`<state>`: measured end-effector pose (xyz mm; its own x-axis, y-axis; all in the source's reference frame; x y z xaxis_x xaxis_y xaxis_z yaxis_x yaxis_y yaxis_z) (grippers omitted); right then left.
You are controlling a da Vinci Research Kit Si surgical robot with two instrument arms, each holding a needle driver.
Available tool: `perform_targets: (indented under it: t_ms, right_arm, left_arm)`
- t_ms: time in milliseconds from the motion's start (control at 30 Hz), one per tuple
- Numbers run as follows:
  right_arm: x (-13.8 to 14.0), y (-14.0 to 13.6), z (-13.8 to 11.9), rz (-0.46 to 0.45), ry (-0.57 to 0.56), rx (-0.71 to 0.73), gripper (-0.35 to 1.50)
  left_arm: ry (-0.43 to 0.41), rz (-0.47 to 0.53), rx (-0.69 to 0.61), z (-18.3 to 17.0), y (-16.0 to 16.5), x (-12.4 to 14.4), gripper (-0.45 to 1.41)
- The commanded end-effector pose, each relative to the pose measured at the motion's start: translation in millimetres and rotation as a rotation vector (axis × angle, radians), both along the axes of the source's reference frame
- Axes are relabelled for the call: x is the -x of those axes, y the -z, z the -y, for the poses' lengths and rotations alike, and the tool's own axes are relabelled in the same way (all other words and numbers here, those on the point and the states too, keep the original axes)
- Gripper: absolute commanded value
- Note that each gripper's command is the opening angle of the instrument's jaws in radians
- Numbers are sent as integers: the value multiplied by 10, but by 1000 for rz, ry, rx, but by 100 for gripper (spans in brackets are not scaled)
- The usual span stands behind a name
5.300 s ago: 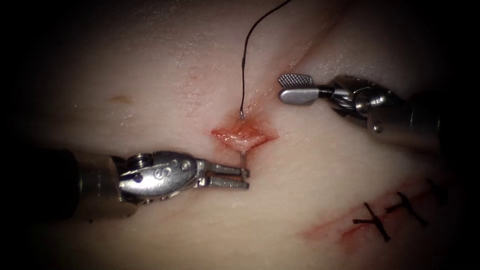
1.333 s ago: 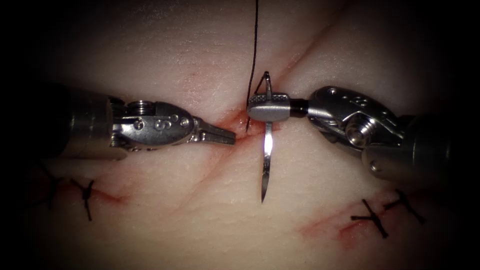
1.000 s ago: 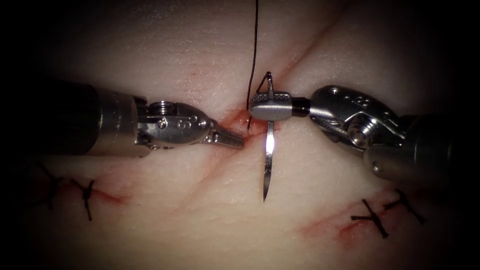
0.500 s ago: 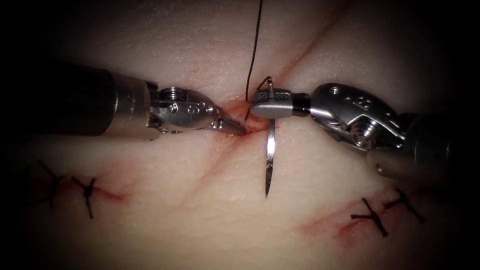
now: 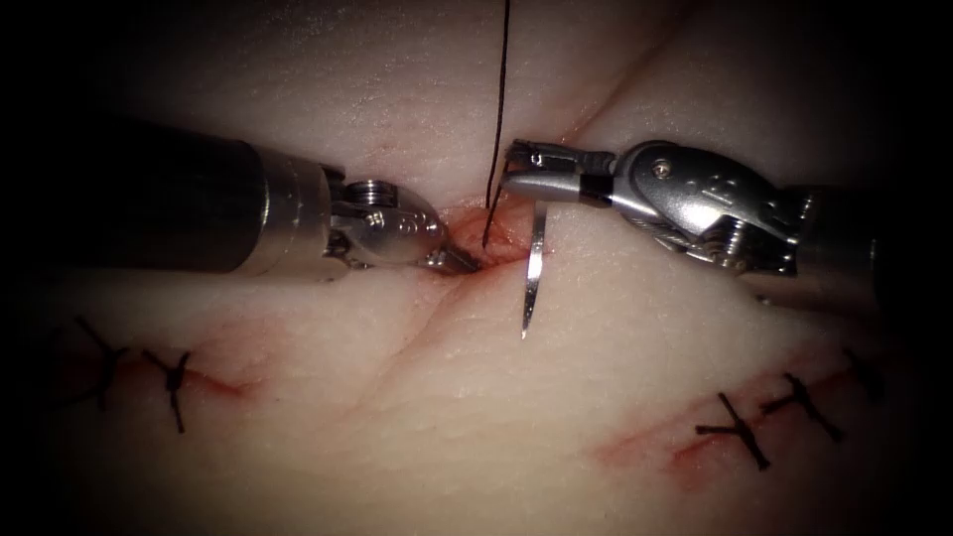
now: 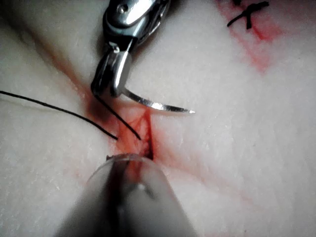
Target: Wound Closure
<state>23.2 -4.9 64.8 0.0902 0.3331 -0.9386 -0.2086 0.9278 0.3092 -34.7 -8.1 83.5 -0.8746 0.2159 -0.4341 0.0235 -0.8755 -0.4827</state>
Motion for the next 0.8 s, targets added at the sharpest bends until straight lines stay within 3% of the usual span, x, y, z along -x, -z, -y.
perform_targets:
  t_ms: [33, 100, 167, 233, 533, 633, 800]
  right_arm:
    - [-10, -7, 3, 2, 1, 14, -35]
    - [-16, -9, 0, -1, -1, 49, -35]
    - [-23, -10, -3, 6, -6, 90, -35]
    - [-28, -12, -6, 13, -9, 113, -35]
    - [-32, -18, -11, 14, -11, 174, -35]
    - [-32, -26, -8, 14, -17, 201, -35]
    - [-35, -31, -8, 20, -23, 236, -35]
  left_arm:
    - [2, 1, -2, 5, -6, 5, -45]
    - [2, 1, -3, 7, -4, 5, -40]
    - [-2, -4, -5, 9, 1, 6, -8]
    - [-3, -2, -8, 11, 6, 5, 0]
    - [-12, 1, -10, 22, 15, 0, 12]
    - [-12, 2, -14, 25, 22, 0, 27]
    - [-11, 2, -17, 24, 26, 1, 29]
